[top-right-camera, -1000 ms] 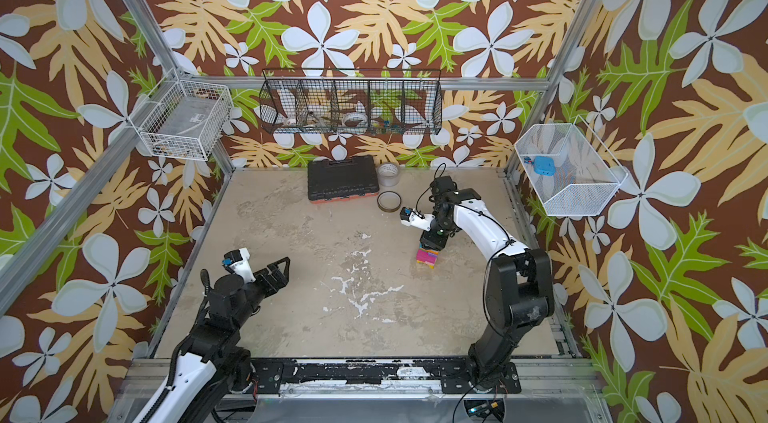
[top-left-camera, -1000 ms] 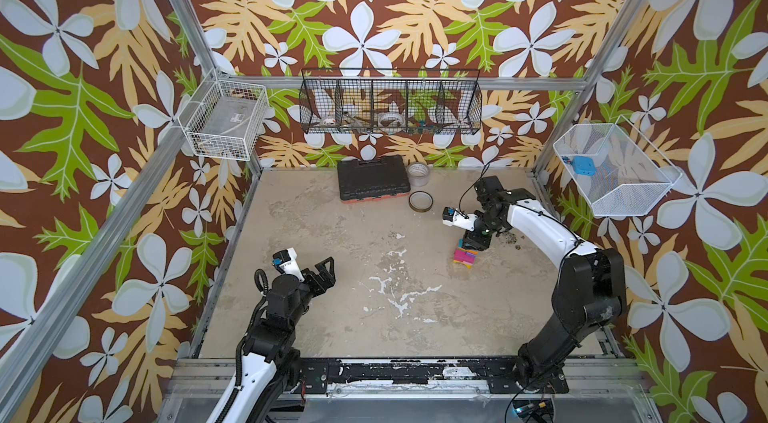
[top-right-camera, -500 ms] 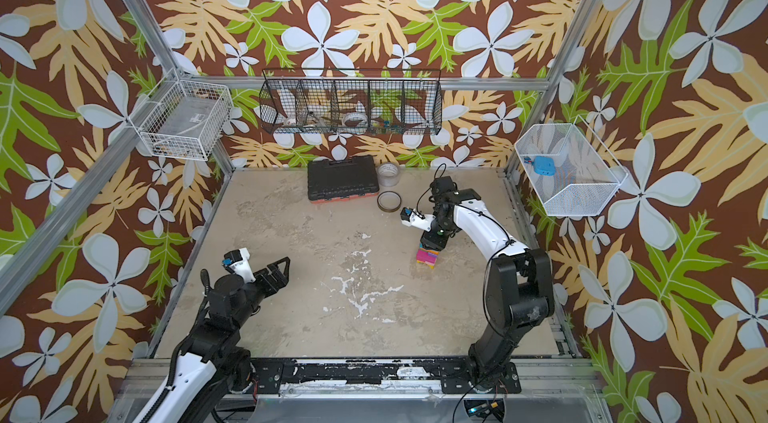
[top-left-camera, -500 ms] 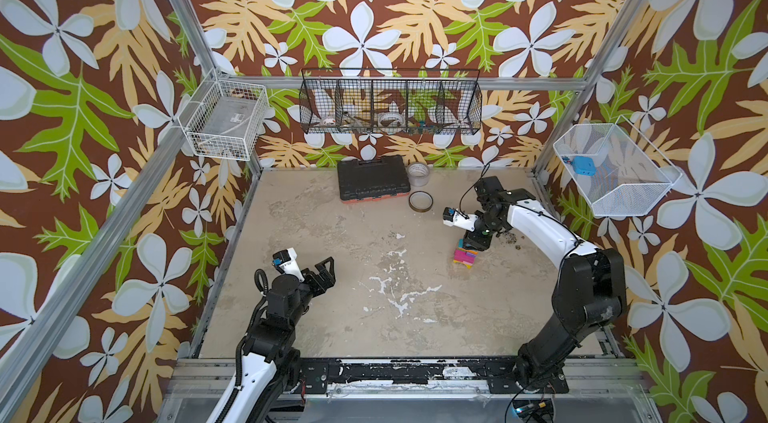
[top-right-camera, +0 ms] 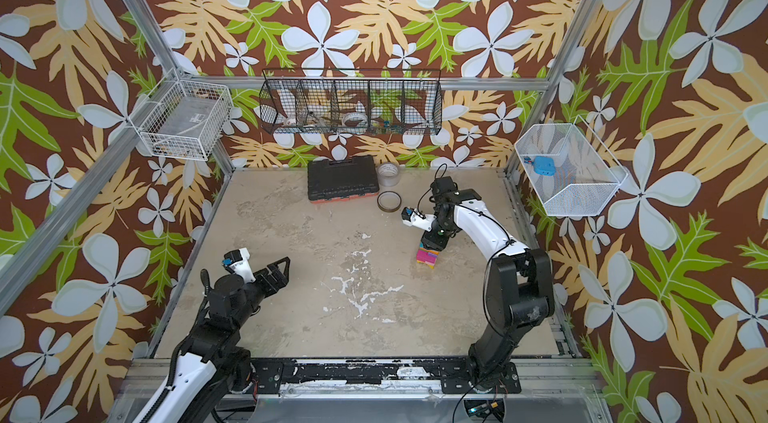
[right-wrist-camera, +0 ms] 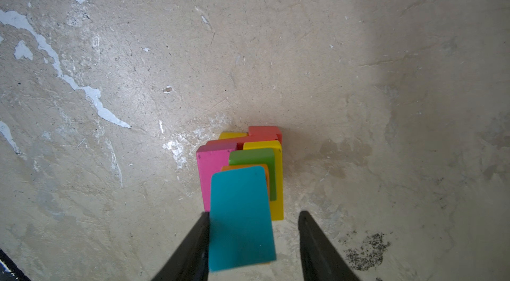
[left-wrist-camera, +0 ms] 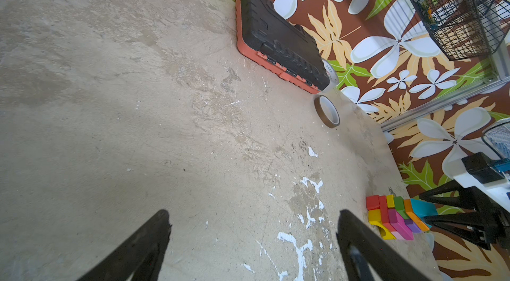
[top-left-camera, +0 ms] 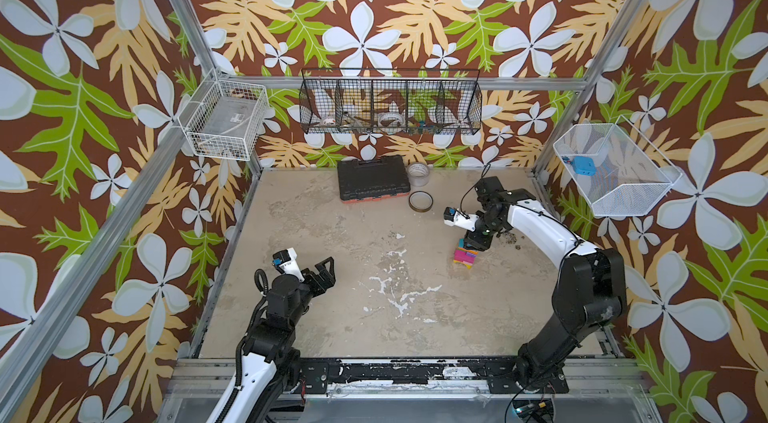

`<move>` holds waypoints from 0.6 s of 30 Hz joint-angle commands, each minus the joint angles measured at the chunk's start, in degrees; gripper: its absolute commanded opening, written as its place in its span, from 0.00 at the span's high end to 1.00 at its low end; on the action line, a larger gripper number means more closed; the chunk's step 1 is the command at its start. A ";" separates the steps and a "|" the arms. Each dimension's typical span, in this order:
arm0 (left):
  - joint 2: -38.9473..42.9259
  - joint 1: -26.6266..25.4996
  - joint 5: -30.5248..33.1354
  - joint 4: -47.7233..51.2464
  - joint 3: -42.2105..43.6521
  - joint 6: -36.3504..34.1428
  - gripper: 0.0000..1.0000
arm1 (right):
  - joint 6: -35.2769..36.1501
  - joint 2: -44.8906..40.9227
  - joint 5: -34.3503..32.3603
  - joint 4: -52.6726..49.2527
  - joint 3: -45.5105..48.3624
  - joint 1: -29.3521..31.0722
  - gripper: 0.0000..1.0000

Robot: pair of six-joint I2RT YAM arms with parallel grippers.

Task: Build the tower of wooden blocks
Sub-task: 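Lower the teal block onto the stack top with the right gripper, then open the right gripper and raise it away from the stack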

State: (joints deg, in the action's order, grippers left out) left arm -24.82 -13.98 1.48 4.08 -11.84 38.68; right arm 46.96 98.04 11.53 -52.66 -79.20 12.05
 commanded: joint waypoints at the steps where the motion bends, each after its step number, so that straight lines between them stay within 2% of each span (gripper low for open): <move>1: 0.03 0.04 0.01 -1.35 0.08 -0.24 0.05 | -0.30 -0.39 -0.70 0.02 0.16 -0.08 0.49; 13: 0.03 0.00 0.02 -1.35 0.09 -0.25 0.05 | -0.22 -1.74 1.14 0.46 -0.62 -0.19 0.48; 18: -0.05 0.08 0.38 -1.35 0.09 -0.22 0.04 | 1.64 -7.59 8.70 2.80 0.14 0.33 0.46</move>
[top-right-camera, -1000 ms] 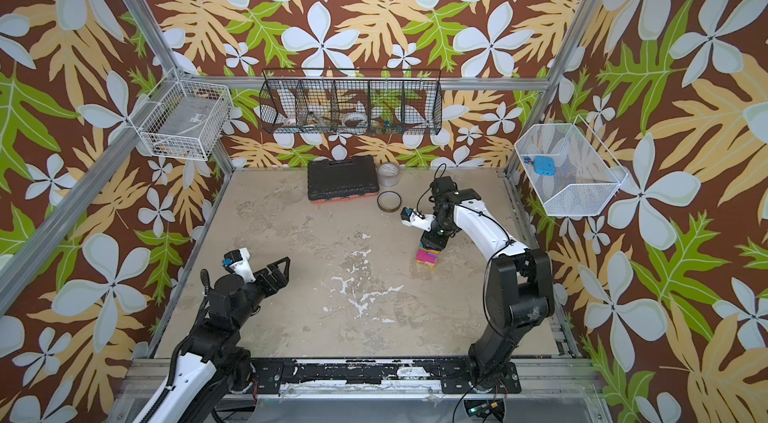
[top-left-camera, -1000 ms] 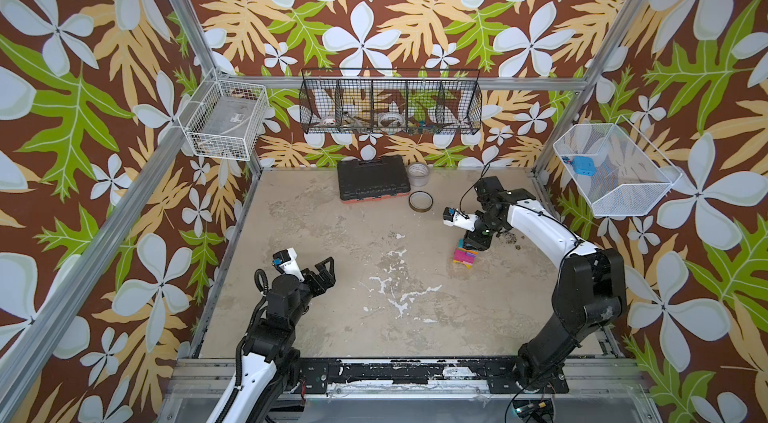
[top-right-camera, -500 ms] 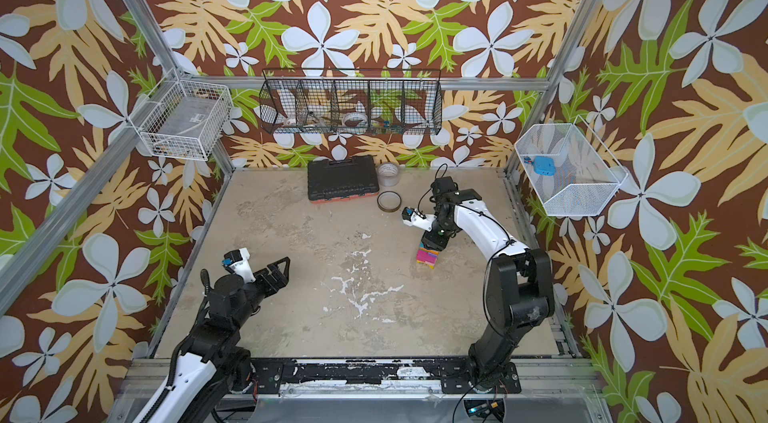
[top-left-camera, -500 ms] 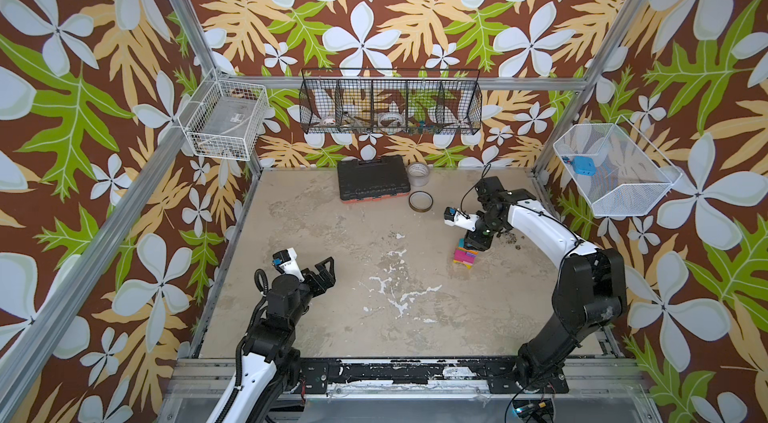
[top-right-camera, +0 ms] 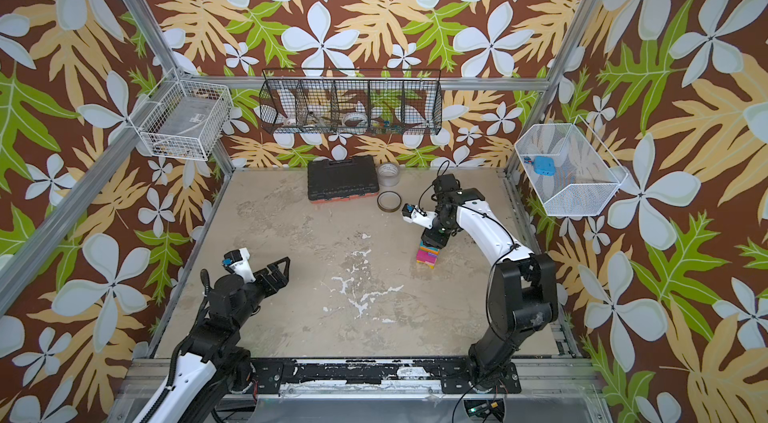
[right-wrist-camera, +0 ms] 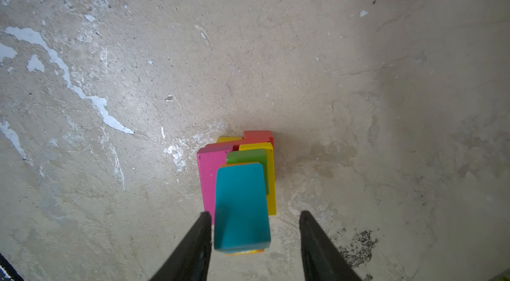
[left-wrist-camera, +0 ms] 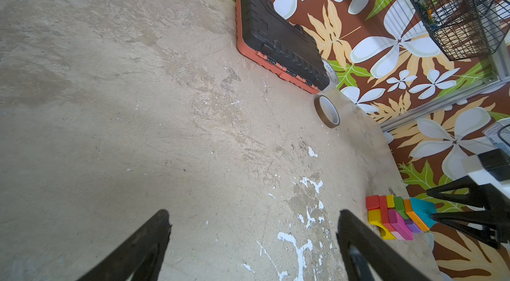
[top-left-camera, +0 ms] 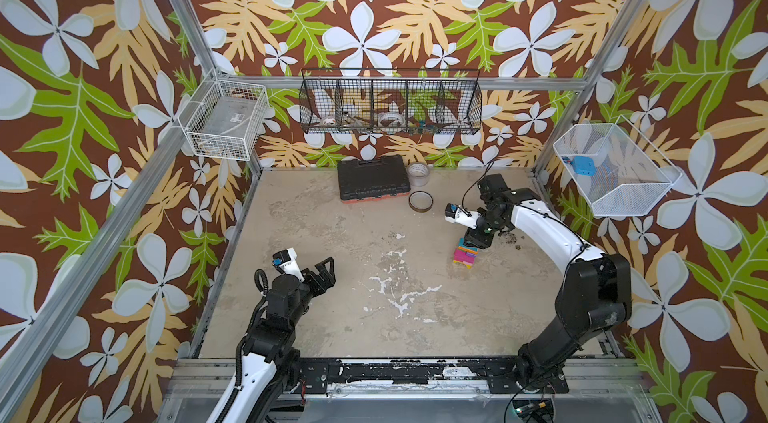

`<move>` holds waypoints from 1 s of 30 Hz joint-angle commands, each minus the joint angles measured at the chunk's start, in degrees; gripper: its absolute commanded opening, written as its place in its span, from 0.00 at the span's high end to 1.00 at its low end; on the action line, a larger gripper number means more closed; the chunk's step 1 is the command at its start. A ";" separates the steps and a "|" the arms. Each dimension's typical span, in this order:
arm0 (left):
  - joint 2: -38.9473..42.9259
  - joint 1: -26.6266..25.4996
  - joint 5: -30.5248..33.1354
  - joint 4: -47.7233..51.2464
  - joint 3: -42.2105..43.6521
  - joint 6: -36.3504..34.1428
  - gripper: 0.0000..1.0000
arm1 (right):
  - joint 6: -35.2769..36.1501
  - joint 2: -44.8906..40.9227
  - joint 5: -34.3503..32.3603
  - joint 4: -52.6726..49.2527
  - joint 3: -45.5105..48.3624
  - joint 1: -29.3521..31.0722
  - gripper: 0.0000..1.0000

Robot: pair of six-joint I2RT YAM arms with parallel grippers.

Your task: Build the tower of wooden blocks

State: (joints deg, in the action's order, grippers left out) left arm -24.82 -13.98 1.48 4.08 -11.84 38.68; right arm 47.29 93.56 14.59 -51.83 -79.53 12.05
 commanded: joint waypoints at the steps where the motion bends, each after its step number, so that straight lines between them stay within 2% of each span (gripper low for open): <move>1: -0.12 0.03 0.46 -1.35 0.09 -0.18 0.04 | 1.23 -4.95 6.87 3.51 1.48 0.40 0.44; 7: -0.84 0.06 1.18 -1.18 -0.23 -0.03 0.04 | -1.73 -20.05 16.25 17.47 9.71 0.09 0.37; 10: -0.62 0.02 3.44 -0.16 -0.56 0.72 0.02 | -10.53 -28.34 21.20 31.13 16.44 -1.70 0.29; 13: -0.44 0.02 5.19 0.31 -1.06 0.96 0.00 | -24.92 -33.47 24.59 46.16 23.07 -5.88 0.27; 14: -0.40 0.05 6.40 0.32 -1.31 0.93 0.00 | -30.38 -34.85 22.35 51.68 26.03 -6.86 0.26; 15: -0.45 0.01 8.46 0.17 -1.65 1.01 0.00 | -34.91 -36.08 16.58 56.06 28.85 -7.11 0.25; 16: -0.57 0.06 10.79 0.13 -2.02 1.69 0.00 | -38.80 -37.09 9.02 59.15 31.18 -7.13 0.24; 18: -0.65 0.06 13.58 -2.89 -2.49 0.64 0.00 | -48.24 -39.36 -11.92 63.22 36.28 -7.42 0.19; 20: -0.41 0.01 13.53 -9.26 -2.16 -4.69 0.00 | -54.47 -41.00 -21.11 66.37 41.19 -8.92 0.15; 22: -0.19 0.04 14.97 -13.76 -2.49 -8.06 0.00 | -58.23 -42.16 -22.63 72.44 47.55 -10.58 0.12; 25: 0.48 0.06 18.71 -15.54 -4.34 -10.16 0.00 | -58.31 -41.64 -24.97 82.35 55.71 -10.99 0.11; 28: 1.06 0.05 23.08 -23.60 -2.70 -14.47 0.00 | -57.27 -36.57 -28.54 90.51 61.18 -10.94 0.10; 30: -0.60 0.01 28.66 -22.64 -3.94 -15.23 0.00 | -57.05 -31.03 -31.23 94.17 62.33 -10.99 0.09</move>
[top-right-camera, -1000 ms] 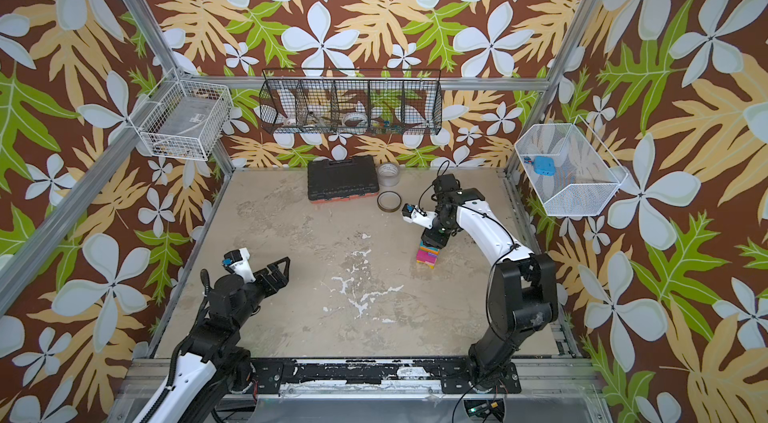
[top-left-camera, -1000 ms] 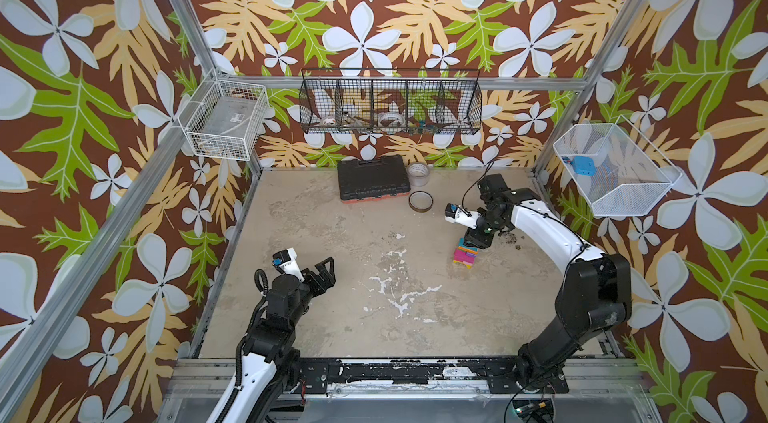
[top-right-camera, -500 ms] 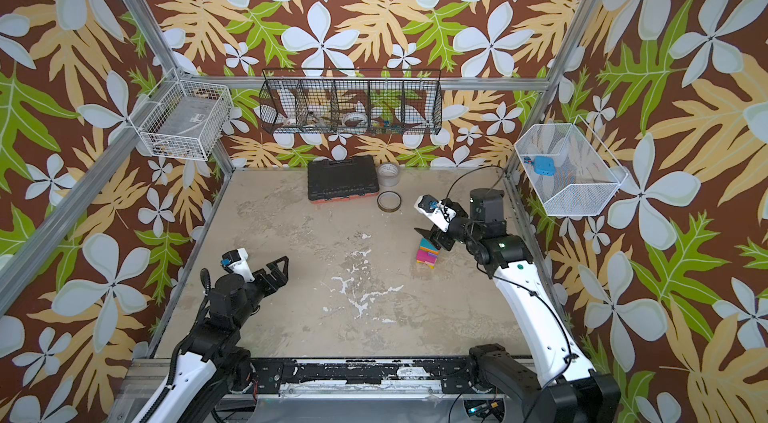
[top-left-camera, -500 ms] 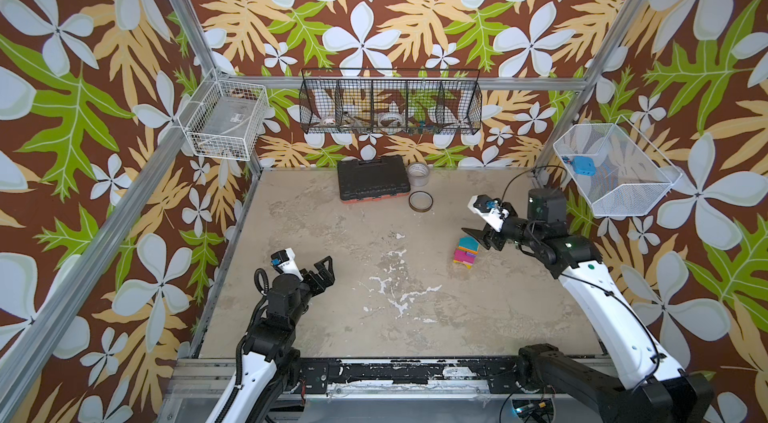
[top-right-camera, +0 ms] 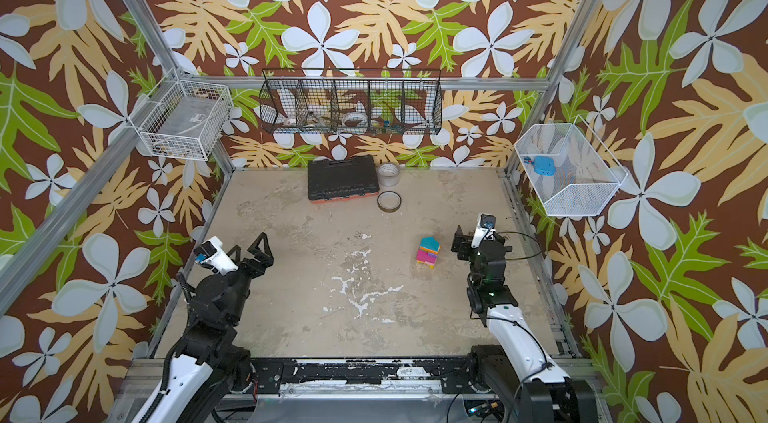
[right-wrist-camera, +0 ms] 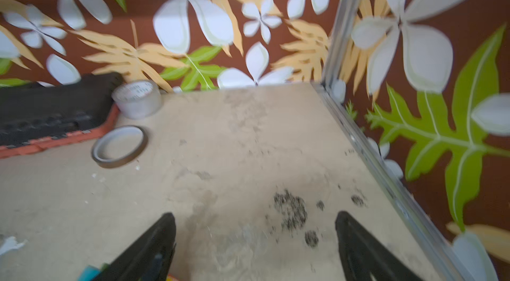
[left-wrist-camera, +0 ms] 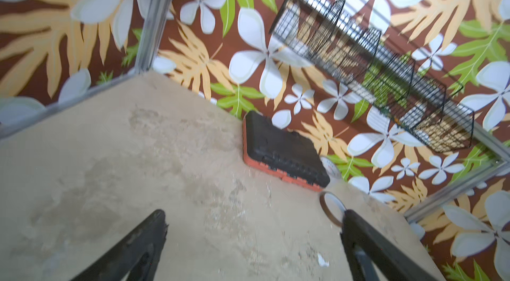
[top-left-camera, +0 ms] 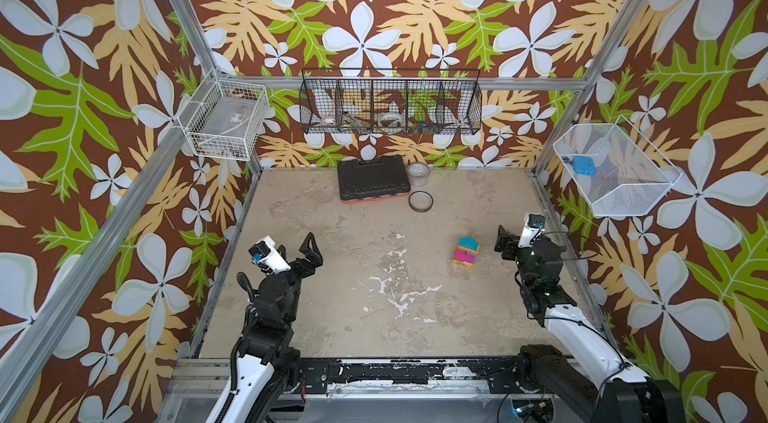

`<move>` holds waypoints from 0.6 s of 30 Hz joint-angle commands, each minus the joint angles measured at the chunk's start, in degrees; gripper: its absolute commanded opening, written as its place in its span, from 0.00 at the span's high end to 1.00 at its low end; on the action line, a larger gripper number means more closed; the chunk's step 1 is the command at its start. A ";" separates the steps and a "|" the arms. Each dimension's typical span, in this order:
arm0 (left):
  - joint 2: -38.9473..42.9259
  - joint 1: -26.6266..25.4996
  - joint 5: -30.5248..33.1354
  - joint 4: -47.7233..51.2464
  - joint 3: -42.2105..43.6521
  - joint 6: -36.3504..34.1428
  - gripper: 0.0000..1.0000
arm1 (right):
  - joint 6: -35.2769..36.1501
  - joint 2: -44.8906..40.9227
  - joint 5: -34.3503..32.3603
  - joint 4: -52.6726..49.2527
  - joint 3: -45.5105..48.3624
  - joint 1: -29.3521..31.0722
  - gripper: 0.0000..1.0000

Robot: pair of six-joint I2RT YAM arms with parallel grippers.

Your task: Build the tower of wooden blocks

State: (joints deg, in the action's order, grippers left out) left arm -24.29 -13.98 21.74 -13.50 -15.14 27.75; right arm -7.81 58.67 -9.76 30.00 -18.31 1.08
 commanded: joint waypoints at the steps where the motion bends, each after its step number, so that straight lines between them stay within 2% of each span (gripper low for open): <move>1: -2.29 0.09 9.76 -5.35 -0.74 -4.33 0.00 | -1.49 6.59 -7.50 13.96 1.25 -0.19 0.09; 5: -10.97 0.01 11.79 -13.44 2.05 -8.47 0.01 | -1.77 18.32 -7.40 18.93 0.01 -1.65 0.09; 8: -18.96 0.06 14.77 -21.05 4.05 -14.02 0.01 | -1.70 23.41 -3.39 21.80 -1.31 -2.40 0.10; 12: -28.91 0.06 17.87 -29.52 5.42 -18.14 0.00 | -1.80 27.60 -3.11 13.19 -8.20 -2.38 0.10; 15: -36.03 0.07 18.21 -32.51 4.53 -19.98 0.00 | -0.37 27.29 0.54 14.82 -7.61 -2.42 0.11; 18: -41.50 0.07 18.52 -37.32 5.38 -19.84 0.00 | 0.60 24.33 3.86 21.20 -2.81 -2.75 0.10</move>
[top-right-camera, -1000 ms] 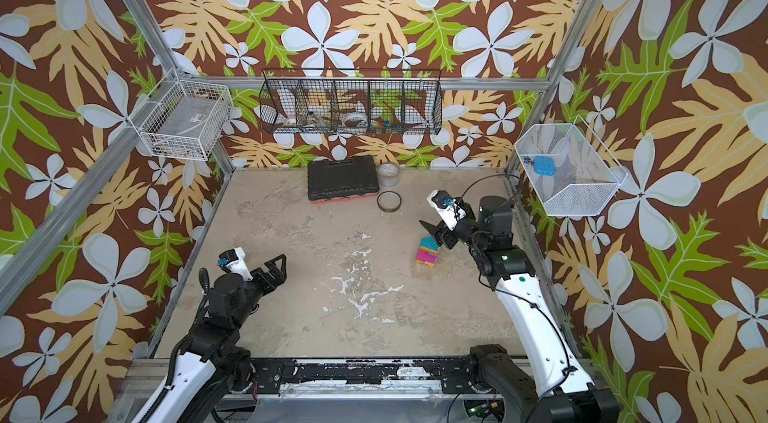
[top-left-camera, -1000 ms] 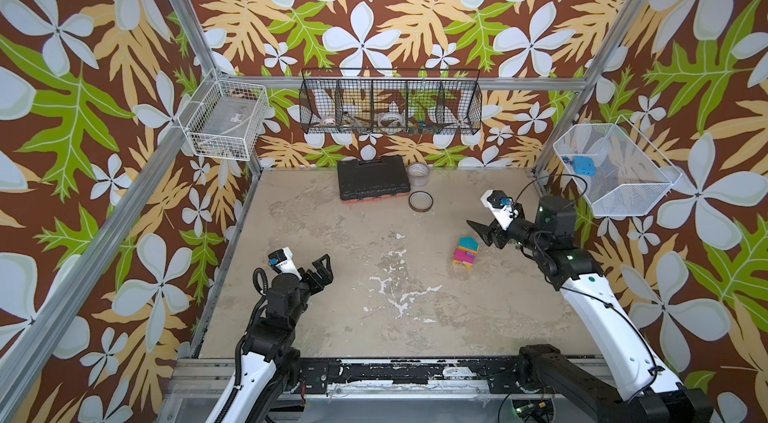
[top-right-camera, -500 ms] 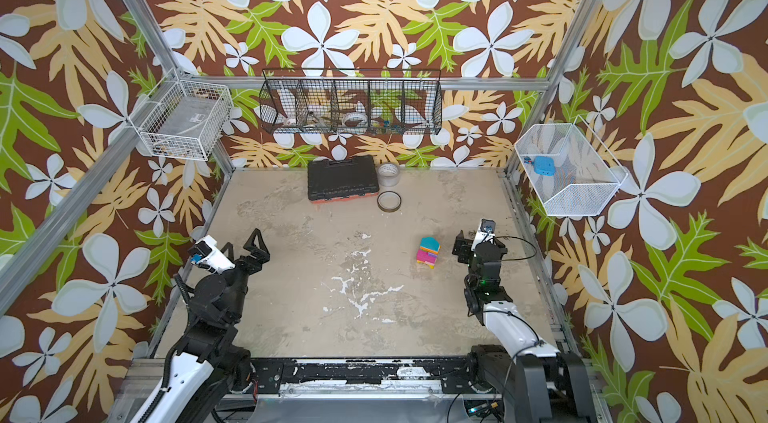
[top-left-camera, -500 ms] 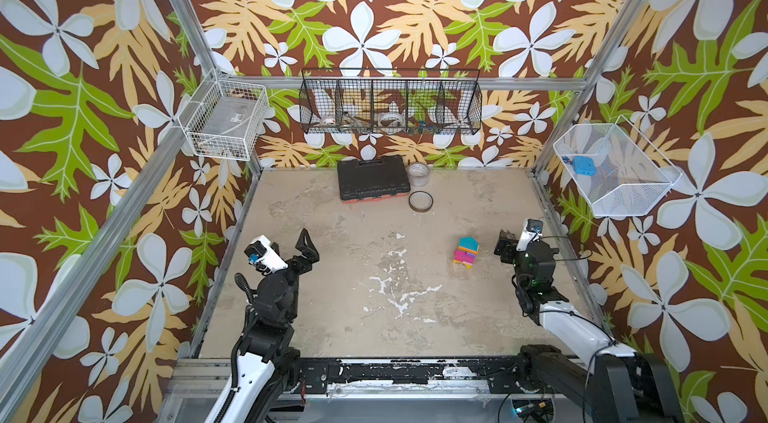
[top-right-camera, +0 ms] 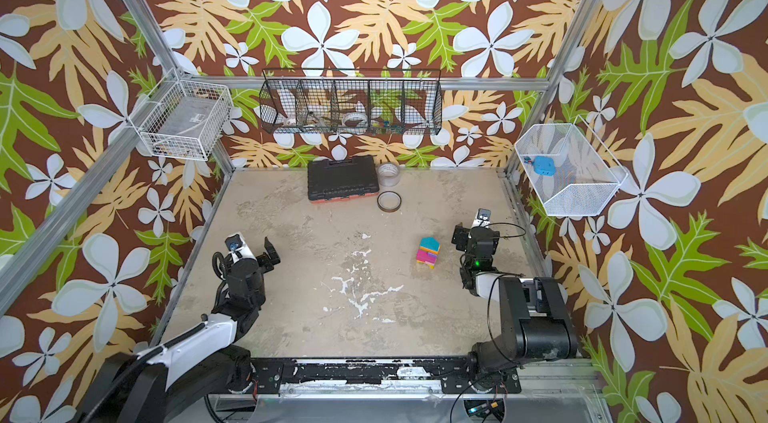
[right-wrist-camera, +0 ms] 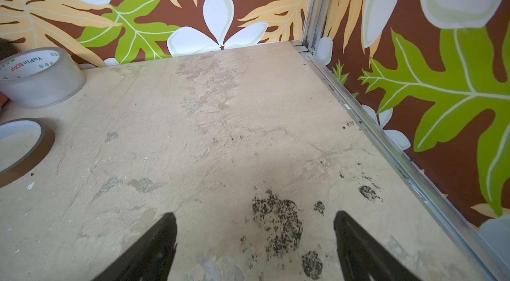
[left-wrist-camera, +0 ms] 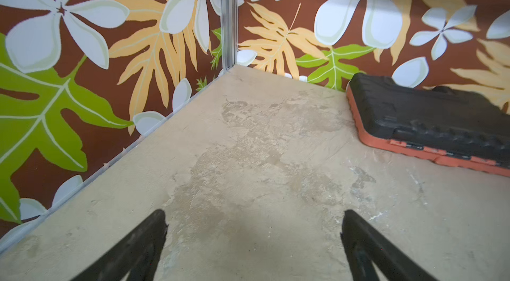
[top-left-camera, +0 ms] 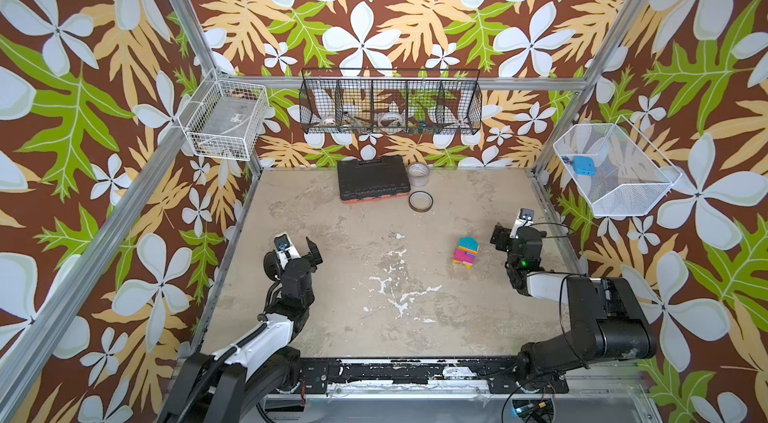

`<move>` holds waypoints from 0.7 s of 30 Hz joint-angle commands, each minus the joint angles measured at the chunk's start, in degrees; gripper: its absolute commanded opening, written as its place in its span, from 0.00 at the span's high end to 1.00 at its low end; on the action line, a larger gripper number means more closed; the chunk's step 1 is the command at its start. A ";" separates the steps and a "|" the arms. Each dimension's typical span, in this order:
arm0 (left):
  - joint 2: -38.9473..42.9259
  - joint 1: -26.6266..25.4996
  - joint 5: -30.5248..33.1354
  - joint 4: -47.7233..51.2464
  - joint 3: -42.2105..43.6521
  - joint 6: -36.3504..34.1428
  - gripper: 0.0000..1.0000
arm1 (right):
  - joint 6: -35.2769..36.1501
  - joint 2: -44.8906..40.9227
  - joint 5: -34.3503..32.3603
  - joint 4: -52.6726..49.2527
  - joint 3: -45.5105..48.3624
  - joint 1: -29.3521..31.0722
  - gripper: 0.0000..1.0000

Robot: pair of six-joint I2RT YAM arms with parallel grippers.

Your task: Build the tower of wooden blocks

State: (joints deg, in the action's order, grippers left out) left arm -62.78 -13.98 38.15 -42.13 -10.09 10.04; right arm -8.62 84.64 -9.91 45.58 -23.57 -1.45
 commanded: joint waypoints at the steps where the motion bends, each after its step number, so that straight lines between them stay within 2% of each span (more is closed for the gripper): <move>1: -4.47 0.08 1.71 -10.05 0.50 -2.05 0.00 | 1.95 -2.63 5.32 8.34 4.34 -0.26 0.09; 4: -8.56 0.14 -1.65 -9.59 -2.28 -4.02 0.00 | 3.79 -4.18 9.72 20.61 12.33 -0.26 0.04; 6: -11.45 0.13 -3.33 -7.57 -4.80 -4.82 0.00 | 4.54 -1.61 11.08 28.04 15.51 -0.22 0.03; 7: -12.36 0.11 -3.80 -7.27 -5.73 -5.23 0.00 | 4.74 -1.20 11.53 26.70 14.73 -0.19 0.00; 14: -14.70 0.60 -3.36 -17.00 -4.12 -8.21 0.00 | 5.18 -0.71 12.53 24.51 13.11 -0.09 0.00; 17: -17.43 1.76 -2.85 -16.23 -6.20 -7.98 0.00 | 5.75 -0.53 12.68 23.16 12.12 0.33 0.00; 19: -20.26 3.62 -7.90 -26.76 -3.01 -8.93 0.00 | 6.21 -0.41 11.27 22.61 11.89 1.08 0.00; 21: -18.42 4.85 -9.70 -20.99 -3.96 -5.96 0.00 | 6.42 -0.45 10.70 22.49 11.80 1.45 0.00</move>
State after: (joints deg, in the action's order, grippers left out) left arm -81.73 -10.37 32.12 -58.67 -13.89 2.74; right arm -2.76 84.01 1.63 67.61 -11.42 -0.30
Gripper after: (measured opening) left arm 0.997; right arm 0.998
